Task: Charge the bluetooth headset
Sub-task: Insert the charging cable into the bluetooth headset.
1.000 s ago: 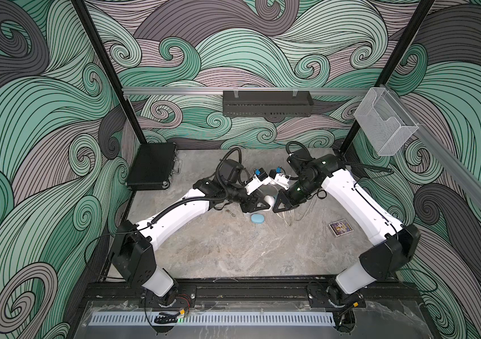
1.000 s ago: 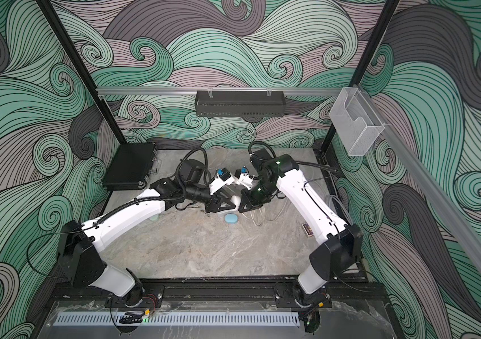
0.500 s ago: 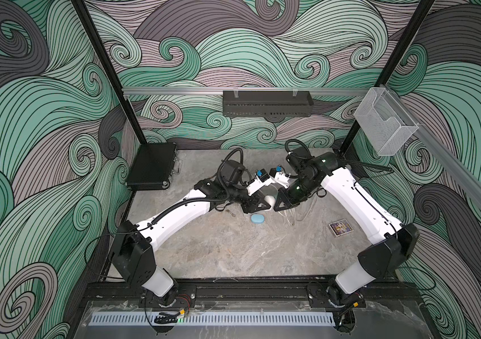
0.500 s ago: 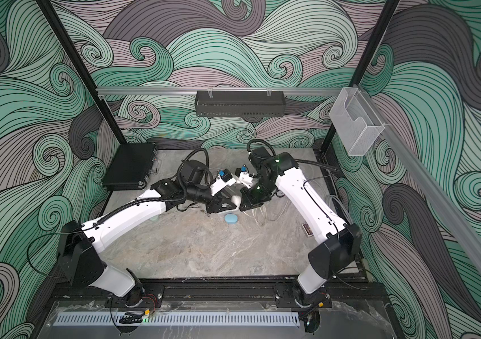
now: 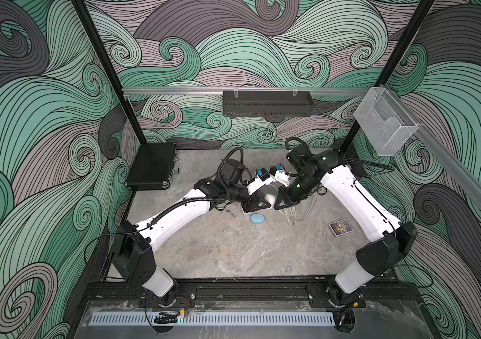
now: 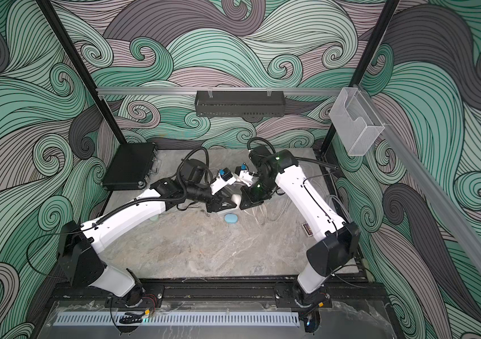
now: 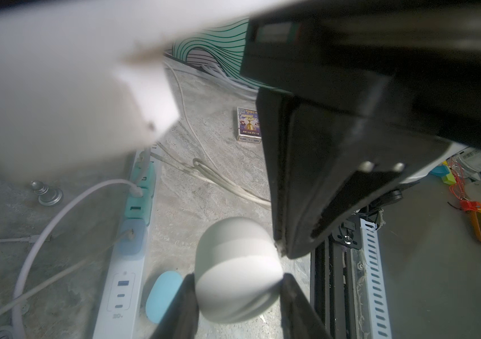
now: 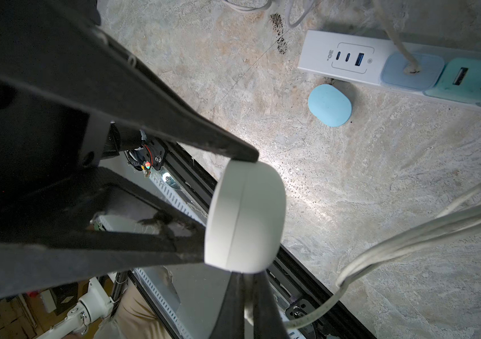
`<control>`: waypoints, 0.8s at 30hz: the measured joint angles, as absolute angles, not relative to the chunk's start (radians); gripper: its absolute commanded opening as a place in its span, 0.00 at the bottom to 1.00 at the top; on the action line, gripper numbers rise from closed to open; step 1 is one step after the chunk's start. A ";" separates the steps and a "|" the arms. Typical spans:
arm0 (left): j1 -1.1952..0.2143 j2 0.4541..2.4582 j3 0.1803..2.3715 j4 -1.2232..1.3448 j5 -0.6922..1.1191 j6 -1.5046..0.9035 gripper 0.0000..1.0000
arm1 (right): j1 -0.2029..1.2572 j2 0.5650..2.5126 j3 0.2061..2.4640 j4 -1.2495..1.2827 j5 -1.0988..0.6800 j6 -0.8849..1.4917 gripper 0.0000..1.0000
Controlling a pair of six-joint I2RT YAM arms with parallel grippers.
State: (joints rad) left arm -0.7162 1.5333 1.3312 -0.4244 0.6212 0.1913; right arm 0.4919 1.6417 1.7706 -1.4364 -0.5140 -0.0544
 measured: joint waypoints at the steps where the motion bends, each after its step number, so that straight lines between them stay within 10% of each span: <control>1: -0.717 1.533 1.331 -0.424 0.621 0.190 0.05 | 0.495 1.645 1.777 -1.441 -0.511 -0.056 0.00; 24: -0.717 1.541 1.310 -0.354 0.662 -0.010 0.05 | 0.508 1.649 1.804 -1.453 -0.452 -0.067 0.00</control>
